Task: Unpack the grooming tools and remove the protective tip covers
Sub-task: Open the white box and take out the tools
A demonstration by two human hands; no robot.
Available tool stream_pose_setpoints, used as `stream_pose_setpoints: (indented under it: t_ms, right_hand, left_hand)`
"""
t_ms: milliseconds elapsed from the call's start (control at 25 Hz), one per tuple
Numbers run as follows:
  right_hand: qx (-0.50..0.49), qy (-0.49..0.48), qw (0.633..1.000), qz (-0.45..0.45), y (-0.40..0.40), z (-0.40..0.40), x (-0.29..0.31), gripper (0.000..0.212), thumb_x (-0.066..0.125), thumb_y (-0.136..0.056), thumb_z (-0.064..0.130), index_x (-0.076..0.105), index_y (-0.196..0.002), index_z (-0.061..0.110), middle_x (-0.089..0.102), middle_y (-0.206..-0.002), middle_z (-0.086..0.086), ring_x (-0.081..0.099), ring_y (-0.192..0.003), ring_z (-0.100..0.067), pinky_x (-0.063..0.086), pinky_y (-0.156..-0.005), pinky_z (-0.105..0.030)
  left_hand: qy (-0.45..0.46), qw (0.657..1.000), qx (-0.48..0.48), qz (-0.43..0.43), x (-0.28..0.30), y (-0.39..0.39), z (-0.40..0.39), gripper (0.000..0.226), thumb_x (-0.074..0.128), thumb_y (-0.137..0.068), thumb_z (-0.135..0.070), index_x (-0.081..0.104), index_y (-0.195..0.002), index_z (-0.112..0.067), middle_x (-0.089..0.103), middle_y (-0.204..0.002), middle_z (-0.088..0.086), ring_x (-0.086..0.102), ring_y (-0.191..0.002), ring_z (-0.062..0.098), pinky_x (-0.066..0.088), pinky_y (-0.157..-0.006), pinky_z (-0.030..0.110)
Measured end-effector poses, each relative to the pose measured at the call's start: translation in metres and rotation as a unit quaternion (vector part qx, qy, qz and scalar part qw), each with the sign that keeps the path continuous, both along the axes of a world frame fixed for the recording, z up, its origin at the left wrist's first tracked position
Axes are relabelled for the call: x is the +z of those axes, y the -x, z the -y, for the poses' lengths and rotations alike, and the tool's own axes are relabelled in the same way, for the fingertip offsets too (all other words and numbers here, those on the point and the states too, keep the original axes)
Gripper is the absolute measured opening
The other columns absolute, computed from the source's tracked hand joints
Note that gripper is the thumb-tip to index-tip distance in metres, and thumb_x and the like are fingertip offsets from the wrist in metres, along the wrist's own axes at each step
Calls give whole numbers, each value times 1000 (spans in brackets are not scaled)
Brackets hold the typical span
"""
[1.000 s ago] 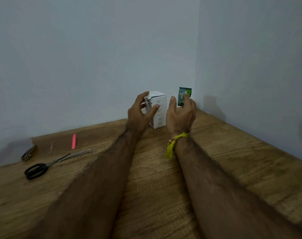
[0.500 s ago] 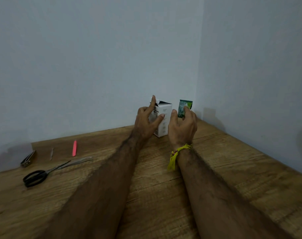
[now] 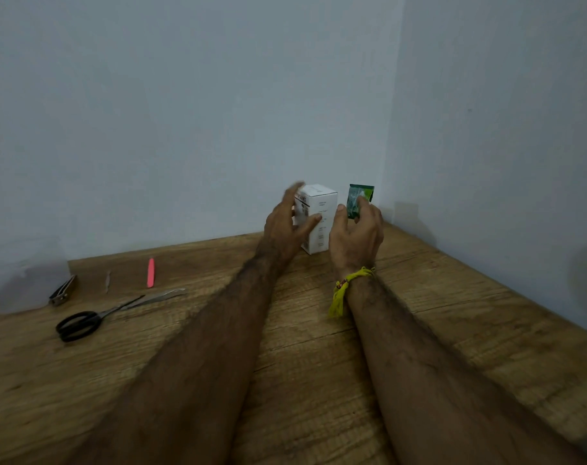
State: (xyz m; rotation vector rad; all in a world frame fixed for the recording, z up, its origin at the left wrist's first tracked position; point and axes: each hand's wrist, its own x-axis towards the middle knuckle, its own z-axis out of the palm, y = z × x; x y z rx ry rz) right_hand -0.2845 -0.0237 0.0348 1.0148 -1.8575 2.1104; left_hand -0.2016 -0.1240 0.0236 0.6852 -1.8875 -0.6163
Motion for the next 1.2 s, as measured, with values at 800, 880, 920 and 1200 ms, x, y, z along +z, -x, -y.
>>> stream_pose_setpoints:
  t_ms: [800, 880, 920, 1200]
  right_hand:
    - [311, -19, 948, -70, -163, -49, 24, 20, 67, -89, 6, 77, -107, 8, 77, -101, -7, 71, -93, -12, 59, -84, -24]
    - [357, -61, 930, -70, -184, -45, 23, 18, 67, -88, 4, 78, -103, 8, 76, -96, -8, 72, -89, -16, 60, -81, -33]
    - [387, -78, 917, -62, -190, -45, 21, 17, 67, -88, 2, 78, -100, 8, 76, -92, -8, 72, -86, -18, 60, -78, -36]
    - [479, -111, 863, -117, -192, -51, 10, 22, 69, -89, 1, 52, -102, 8, 72, -84, -11, 70, -75, -28, 59, -59, -37]
  left_hand:
    - [-33, 987, 151, -53, -8, -283, -149, 75, 74, -89, -37, 29, -150, -42, 53, -145, 9, 52, -130, 10, 47, -86, 12]
    - [-39, 984, 153, -86, -1, -279, -147, 81, 78, -86, -32, 31, -151, -33, 53, -145, 8, 52, -132, 12, 48, -87, 12]
    - [-37, 987, 142, -69, 4, -276, -145, 87, 82, -82, -32, 31, -153, -30, 51, -147, 7, 49, -134, 12, 49, -91, 16]
    - [70, 958, 183, 207, 1, -284, -126, 104, 83, -66, -63, 39, -152, -23, 54, -145, -3, 48, -133, 14, 43, -111, 42]
